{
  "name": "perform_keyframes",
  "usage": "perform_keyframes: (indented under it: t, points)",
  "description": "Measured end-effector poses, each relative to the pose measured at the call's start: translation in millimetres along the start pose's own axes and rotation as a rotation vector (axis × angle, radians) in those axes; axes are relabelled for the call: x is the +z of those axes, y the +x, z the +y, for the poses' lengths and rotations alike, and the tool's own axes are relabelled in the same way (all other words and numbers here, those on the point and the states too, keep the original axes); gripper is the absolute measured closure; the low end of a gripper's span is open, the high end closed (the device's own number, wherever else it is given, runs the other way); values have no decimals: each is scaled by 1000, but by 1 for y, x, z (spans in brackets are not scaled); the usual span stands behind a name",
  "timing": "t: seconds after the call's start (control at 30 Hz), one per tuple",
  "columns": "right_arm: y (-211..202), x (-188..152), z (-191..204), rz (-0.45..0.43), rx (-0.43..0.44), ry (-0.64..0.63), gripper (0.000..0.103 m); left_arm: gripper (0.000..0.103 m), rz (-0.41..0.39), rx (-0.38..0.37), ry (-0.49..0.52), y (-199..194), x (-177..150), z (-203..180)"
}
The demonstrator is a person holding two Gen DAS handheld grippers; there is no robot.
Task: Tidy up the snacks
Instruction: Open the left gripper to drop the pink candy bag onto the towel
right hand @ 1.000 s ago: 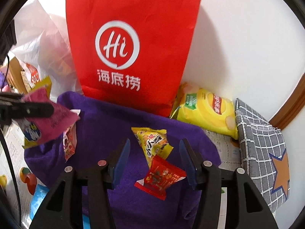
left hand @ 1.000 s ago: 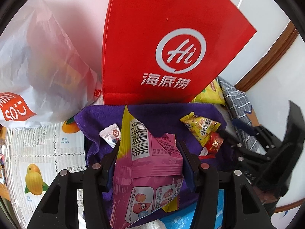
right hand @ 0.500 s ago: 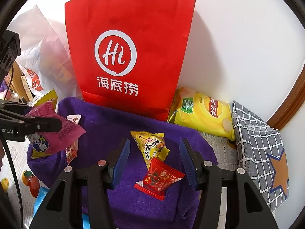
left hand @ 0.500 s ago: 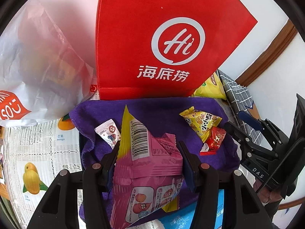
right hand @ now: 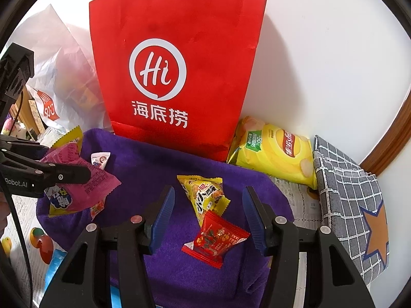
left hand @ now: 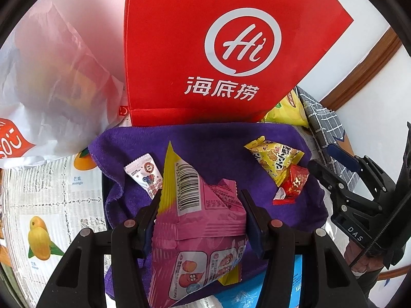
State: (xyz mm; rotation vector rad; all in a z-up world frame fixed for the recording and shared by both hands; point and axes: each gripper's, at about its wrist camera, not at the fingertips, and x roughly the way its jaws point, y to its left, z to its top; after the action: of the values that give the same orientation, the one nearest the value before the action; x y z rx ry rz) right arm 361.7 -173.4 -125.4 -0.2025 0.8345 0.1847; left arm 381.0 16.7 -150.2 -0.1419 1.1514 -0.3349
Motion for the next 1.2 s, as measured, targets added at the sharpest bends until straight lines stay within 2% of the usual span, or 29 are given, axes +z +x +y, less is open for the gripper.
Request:
perform_keyframes:
  t: [0.83, 1.0, 1.2]
  points:
    - [-4, 1, 0, -9, -14, -6, 47, 48, 40, 3, 3, 5, -1, 0]
    - [-9, 2, 1, -18, -19, -7, 47, 42, 47, 9, 14, 4, -1, -3]
    - [-20, 4, 5, -41, -27, -14, 45, 34, 3, 3, 35, -15, -1, -9]
